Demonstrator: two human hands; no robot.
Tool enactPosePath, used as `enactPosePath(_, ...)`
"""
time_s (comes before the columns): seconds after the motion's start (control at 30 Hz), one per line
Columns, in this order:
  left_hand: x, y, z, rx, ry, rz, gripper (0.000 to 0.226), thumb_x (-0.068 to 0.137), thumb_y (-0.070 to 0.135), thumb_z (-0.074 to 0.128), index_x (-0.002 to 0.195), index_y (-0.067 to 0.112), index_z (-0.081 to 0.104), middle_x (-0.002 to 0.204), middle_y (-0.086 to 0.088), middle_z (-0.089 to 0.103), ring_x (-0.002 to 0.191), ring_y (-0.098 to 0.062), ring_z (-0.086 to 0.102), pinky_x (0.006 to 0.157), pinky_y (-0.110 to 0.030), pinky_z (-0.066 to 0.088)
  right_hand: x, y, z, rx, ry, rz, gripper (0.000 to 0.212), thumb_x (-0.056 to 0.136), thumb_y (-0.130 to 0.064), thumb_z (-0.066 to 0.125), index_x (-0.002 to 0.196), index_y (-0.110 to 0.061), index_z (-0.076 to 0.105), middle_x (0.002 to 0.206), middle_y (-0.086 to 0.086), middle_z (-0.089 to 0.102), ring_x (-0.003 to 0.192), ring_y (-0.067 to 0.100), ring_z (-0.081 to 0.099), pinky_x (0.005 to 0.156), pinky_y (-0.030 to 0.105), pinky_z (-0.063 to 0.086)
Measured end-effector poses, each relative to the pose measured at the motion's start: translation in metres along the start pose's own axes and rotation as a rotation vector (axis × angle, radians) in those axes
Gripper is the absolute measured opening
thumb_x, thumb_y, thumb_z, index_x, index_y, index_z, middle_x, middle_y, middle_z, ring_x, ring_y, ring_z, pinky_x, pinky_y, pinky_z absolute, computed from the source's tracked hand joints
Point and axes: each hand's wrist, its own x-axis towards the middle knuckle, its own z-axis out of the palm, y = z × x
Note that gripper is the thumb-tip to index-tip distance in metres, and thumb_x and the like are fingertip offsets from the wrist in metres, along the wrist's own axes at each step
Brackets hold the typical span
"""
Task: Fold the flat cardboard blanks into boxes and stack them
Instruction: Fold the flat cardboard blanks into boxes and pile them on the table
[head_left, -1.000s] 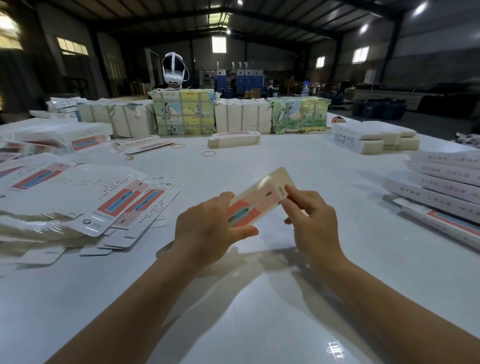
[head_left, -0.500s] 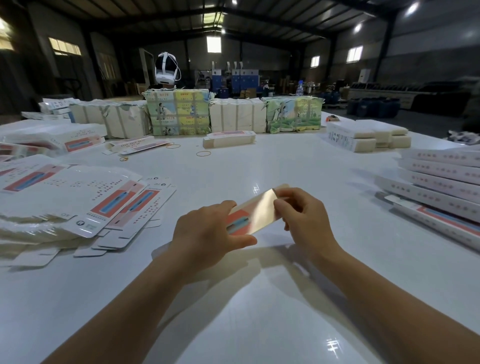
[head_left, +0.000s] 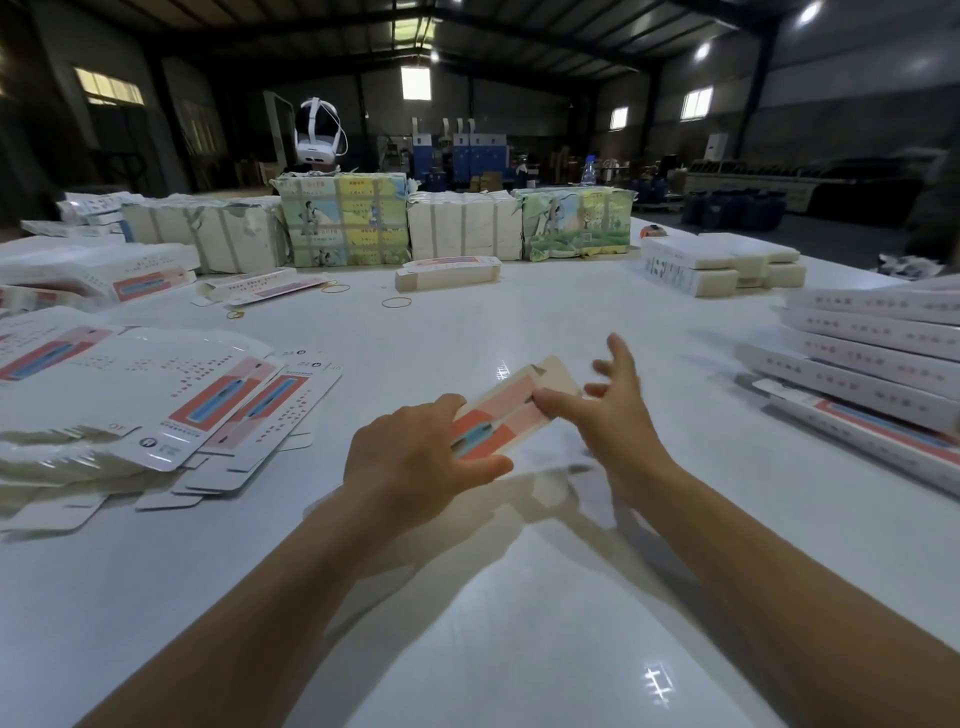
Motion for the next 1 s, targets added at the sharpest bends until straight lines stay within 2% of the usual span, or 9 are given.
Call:
enactPosePath(0.07,-0.001,-0.001,0.0,-0.033,-0.016,0.021,0.061,0.074,0.071,0.054,0.118,0.029,0.049,0.096,0.014,0.055,0.075,-0.011,0.06,0.064,-0.023,0.052,0.0,-0.003,-0.003,0.436,-0.225,0.215,0.072,0.075,-0.004,0.072,0.134,-0.023,0.036,0.117,0.01,0.061,0.094,0.025,0.068,0.076,0.038,0.054)
enactPosePath(0.13,-0.001,-0.001,0.001,-0.058,-0.024,0.024,0.06,0.074,0.07,0.055,0.117,0.029,0.049,0.099,0.013,0.058,0.075,-0.011,0.061,0.066,-0.028,0.055,0.0,-0.005,-0.004,0.502,-0.304,0.199,0.04,0.078,0.004,0.066,0.116,-0.004,0.054,0.101,0.015,0.068,0.086,0.028,0.071,0.073,0.034,0.057)
enactPosePath(0.2,0.0,-0.001,0.002,-0.06,-0.035,0.014,0.061,0.073,0.073,0.052,0.115,0.029,0.048,0.098,0.013,0.058,0.074,-0.01,0.061,0.065,-0.028,0.055,-0.002,-0.002,-0.001,0.266,-0.226,-0.015,0.022,0.086,0.0,0.063,0.107,0.0,0.061,0.096,0.014,0.069,0.087,0.028,0.07,0.08,0.034,0.057)
enactPosePath(0.3,0.001,0.001,0.003,-0.008,-0.04,-0.011,0.069,0.066,0.078,0.04,0.115,0.029,0.046,0.097,0.015,0.053,0.071,-0.01,0.057,0.057,-0.015,0.044,-0.014,0.002,0.007,-0.391,-0.066,-0.435,0.019,0.097,-0.016,0.052,0.111,-0.012,0.062,0.087,-0.003,0.064,0.075,0.012,0.063,0.066,0.007,0.044)
enactPosePath(0.4,0.001,0.003,0.003,0.037,0.018,-0.022,0.056,0.076,0.071,0.051,0.112,0.028,0.045,0.101,0.011,0.057,0.075,-0.012,0.059,0.065,-0.023,0.051,-0.021,0.005,0.018,-0.53,-0.005,-0.534,0.034,0.102,-0.024,0.041,0.132,-0.012,0.053,0.098,-0.007,0.056,0.084,0.01,0.056,0.064,-0.002,0.038)
enactPosePath(0.57,0.0,0.001,-0.001,0.101,0.072,0.0,0.055,0.08,0.066,0.054,0.117,0.026,0.044,0.109,0.008,0.059,0.083,-0.017,0.06,0.071,-0.031,0.054,-0.017,-0.008,0.014,0.089,-0.068,-0.17,0.031,0.099,-0.024,0.049,0.099,-0.004,0.073,0.093,0.012,0.072,0.09,0.028,0.067,0.084,0.031,0.056)
enactPosePath(0.63,0.0,0.002,-0.001,0.131,0.093,0.021,0.056,0.081,0.065,0.053,0.119,0.026,0.043,0.111,0.007,0.059,0.086,-0.017,0.061,0.073,-0.033,0.054,-0.015,-0.011,0.012,0.255,-0.093,-0.065,0.021,0.095,-0.012,0.056,0.107,-0.005,0.071,0.101,0.01,0.072,0.096,0.025,0.068,0.088,0.032,0.056)
enactPosePath(0.73,-0.001,0.003,0.0,0.124,0.152,0.057,0.059,0.081,0.063,0.055,0.124,0.025,0.044,0.114,0.006,0.06,0.087,-0.018,0.061,0.072,-0.033,0.054,-0.014,-0.012,0.009,0.39,-0.094,-0.009,0.019,0.091,-0.004,0.058,0.092,-0.015,0.074,0.092,0.007,0.074,0.09,0.022,0.071,0.083,0.031,0.057)
enactPosePath(1.0,-0.005,0.003,-0.002,0.152,0.242,0.135,0.066,0.072,0.051,0.072,0.12,0.009,0.058,0.101,-0.009,0.069,0.073,-0.03,0.065,0.06,-0.035,0.052,-0.016,-0.016,0.007,0.494,-0.117,0.019,0.024,0.091,-0.005,0.058,0.082,-0.02,0.075,0.084,0.006,0.075,0.082,0.02,0.072,0.074,0.03,0.059)
